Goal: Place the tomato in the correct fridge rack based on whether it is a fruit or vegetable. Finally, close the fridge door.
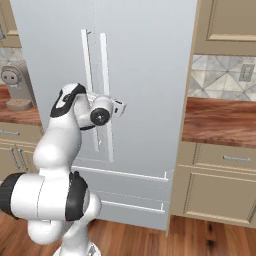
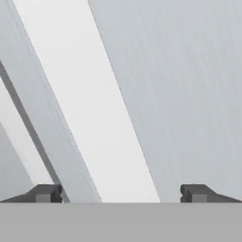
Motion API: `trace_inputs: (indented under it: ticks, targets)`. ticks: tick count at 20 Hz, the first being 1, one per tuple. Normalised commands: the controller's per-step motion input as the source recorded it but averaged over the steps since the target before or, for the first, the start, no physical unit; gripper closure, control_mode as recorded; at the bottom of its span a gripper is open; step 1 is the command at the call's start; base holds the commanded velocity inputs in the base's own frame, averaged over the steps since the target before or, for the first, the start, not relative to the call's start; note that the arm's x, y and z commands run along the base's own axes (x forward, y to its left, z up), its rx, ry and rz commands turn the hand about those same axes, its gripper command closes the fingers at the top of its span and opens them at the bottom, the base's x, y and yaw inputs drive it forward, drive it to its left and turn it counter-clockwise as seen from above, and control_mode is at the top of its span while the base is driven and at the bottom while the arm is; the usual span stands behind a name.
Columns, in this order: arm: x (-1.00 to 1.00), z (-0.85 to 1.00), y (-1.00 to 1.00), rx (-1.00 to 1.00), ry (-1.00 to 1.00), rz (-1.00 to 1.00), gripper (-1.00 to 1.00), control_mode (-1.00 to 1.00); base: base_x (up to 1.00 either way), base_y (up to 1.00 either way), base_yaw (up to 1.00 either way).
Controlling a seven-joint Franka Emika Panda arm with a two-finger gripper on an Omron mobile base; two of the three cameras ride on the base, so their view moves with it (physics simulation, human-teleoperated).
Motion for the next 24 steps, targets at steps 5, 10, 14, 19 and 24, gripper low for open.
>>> trace_inputs:
  ticks: [5,10,14,19,24]
  targets:
    - [0.79,0.17,0.0,0.15,-0.03,-0.1,-1.0,-1.0,0.0,0.0,0.0]
    - [0.76,0.0,0.0,0.13,0.0,-0.01,-1.0,-1.0,0.0,0.0,0.0]
    - [0.43,-0.01,0.0,0.02,0.0,0.01,-1.0,-1.0,0.0,0.0,0.0]
    - [0.0,0.0,0.0,0.0,0.0,0.0,-1.0,-1.0,0.0,0.0,0.0]
    - [0.0,0.0,0.0,0.0,0.0,0.0,-1.0,-1.0,0.0,0.0,0.0]
